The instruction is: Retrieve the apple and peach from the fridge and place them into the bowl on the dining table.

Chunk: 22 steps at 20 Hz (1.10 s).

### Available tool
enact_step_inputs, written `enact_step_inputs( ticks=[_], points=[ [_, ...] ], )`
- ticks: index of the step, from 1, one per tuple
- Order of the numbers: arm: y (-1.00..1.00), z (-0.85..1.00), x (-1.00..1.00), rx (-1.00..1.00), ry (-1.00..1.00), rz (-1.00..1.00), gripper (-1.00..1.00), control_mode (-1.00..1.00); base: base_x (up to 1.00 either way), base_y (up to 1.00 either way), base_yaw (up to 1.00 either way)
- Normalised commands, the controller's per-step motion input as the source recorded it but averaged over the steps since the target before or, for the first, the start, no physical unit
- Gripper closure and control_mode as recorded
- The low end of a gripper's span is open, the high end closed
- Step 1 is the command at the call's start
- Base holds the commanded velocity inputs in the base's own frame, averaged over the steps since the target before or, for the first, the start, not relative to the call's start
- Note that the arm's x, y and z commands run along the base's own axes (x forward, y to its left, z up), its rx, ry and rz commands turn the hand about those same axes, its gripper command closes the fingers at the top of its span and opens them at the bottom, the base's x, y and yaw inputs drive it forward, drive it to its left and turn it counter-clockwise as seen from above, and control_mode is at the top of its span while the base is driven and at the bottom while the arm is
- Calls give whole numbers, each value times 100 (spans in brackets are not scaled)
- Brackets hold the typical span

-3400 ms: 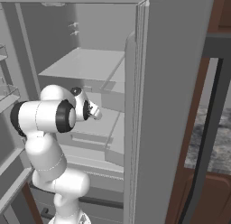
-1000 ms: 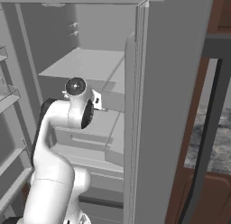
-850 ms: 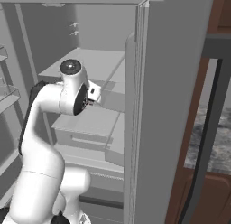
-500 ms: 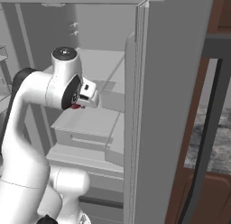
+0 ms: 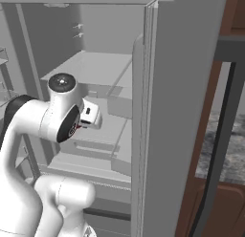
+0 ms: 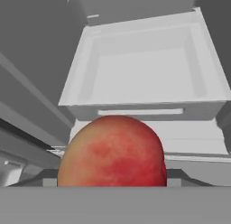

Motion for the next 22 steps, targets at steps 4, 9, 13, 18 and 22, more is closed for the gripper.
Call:
enact_step_inputs(
  ticks=[4,9,13,18,22],
  points=[
    [0,-4,-4,0,1,0,100,100,-31,0,5],
    [0,0,0,0,0,0,100,100,-80,0,13],
    [0,0,0,0,0,0,100,100,-85,0,28],
    [0,0,0,0,0,0,100,100,-63,7,48],
    [0,0,0,0,0,0,100,100,-55,28,61]
  ],
)
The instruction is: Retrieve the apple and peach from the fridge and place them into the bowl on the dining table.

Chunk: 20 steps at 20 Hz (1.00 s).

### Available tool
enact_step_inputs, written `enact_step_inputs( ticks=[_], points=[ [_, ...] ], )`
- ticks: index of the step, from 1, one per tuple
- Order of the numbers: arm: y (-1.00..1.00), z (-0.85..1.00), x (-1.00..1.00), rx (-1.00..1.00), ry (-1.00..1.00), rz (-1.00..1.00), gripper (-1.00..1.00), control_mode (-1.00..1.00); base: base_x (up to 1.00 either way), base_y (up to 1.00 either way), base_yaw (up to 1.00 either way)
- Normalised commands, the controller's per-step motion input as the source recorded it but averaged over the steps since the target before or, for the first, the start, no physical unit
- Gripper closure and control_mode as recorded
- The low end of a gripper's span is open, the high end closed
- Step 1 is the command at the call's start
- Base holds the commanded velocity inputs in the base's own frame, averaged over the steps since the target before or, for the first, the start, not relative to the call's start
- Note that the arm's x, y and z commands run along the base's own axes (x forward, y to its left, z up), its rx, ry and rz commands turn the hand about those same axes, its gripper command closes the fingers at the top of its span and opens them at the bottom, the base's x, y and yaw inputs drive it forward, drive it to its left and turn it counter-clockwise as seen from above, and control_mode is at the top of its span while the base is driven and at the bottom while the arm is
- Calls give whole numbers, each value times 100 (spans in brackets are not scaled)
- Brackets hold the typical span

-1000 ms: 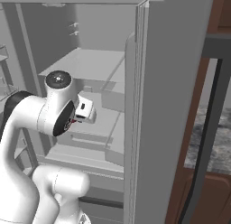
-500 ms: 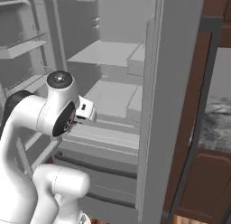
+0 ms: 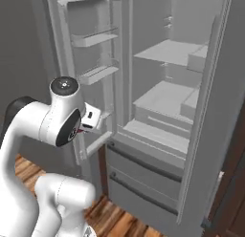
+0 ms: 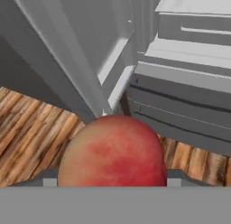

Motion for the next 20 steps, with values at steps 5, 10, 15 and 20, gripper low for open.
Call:
enact_step_inputs(
  ticks=[5,10,15,20],
  points=[
    [0,0,0,0,0,0,100,100,-43,48,71],
    [0,0,0,0,0,0,100,100,-10,59,75],
    [0,0,0,0,0,0,100,100,25,63,68],
    [0,0,0,0,0,0,100,100,82,55,58]
  ],
)
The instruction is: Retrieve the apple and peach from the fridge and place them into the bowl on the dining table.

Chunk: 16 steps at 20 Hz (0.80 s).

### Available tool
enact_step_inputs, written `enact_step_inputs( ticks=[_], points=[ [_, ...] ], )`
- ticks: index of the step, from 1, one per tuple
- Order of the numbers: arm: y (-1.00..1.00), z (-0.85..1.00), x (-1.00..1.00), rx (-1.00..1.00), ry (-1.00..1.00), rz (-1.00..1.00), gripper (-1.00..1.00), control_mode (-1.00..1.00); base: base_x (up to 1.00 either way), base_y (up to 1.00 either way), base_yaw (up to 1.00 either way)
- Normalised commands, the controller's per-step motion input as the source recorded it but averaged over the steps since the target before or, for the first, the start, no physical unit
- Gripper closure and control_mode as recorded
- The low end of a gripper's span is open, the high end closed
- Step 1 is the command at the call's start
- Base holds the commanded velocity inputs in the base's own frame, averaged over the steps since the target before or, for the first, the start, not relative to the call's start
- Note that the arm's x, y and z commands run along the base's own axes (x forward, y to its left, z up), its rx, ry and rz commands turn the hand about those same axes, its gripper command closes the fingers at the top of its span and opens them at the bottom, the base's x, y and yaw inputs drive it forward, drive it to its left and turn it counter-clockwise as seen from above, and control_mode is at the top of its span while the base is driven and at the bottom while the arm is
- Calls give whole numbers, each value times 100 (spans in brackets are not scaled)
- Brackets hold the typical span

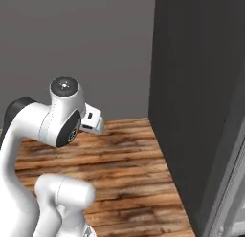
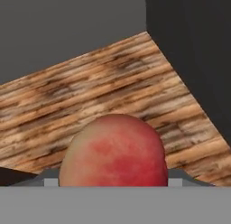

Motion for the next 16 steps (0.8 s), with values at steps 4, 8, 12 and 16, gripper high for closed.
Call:
enact_step_inputs(
  ticks=[4,8,12,16],
  points=[
    [0,0,0,0,0,0,100,100,100,37,50],
    [0,0,0,0,0,0,100,100,100,30,46],
    [0,0,0,0,0,0,100,100,92,12,60],
    [0,0,0,0,0,0,100,100,55,3,73]
  ],
)
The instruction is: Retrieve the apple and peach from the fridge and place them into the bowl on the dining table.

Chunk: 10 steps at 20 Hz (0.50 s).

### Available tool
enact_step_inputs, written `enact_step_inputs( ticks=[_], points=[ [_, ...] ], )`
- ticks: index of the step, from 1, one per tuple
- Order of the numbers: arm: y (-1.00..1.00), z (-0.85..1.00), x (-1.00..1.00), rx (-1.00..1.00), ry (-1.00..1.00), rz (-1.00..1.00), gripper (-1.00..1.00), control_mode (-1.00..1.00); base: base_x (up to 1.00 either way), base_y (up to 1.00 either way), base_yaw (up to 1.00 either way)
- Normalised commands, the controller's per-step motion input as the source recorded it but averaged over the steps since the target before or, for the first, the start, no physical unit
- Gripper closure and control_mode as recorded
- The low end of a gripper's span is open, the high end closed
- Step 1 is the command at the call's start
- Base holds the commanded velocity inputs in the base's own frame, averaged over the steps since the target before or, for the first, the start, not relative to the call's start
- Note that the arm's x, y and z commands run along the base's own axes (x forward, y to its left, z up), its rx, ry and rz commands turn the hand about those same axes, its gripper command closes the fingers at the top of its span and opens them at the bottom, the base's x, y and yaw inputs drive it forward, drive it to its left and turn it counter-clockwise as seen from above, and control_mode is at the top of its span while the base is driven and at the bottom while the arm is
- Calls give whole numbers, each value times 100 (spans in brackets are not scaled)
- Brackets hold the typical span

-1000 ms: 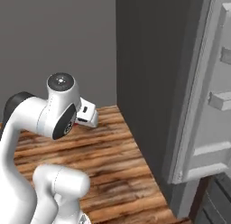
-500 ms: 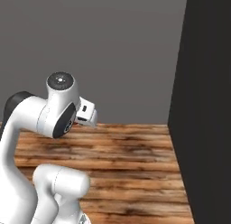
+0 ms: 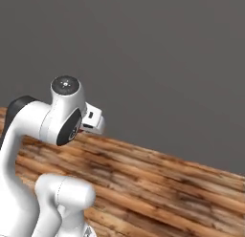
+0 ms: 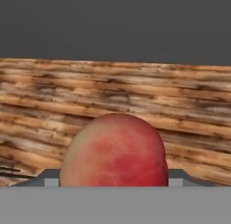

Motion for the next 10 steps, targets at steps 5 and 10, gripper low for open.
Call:
enact_step_inputs(
  ticks=[5,10],
  points=[
    [0,0,0,0,0,0,100,100,39,0,80],
    [0,0,0,0,0,0,100,100,47,2,78]
  ],
)
